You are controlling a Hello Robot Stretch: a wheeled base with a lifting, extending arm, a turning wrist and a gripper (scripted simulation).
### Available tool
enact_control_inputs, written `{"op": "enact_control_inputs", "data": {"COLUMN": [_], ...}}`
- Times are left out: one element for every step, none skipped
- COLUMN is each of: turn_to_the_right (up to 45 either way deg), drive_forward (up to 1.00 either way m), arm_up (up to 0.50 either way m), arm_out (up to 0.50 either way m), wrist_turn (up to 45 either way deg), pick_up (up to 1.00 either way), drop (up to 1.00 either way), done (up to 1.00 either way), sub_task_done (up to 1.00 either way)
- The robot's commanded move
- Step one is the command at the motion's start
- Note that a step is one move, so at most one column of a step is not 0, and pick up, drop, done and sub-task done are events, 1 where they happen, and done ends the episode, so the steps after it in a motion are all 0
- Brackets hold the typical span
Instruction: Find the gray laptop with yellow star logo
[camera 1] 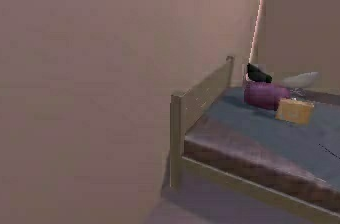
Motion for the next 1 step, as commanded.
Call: {"op": "enact_control_inputs", "data": {"turn_to_the_right": [45.0], "drive_forward": [0.00], "arm_up": [0.00], "arm_out": [0.00], "wrist_turn": [0.0], "pick_up": [0.00], "drop": [0.00], "done": [0.00], "sub_task_done": [0.00]}}
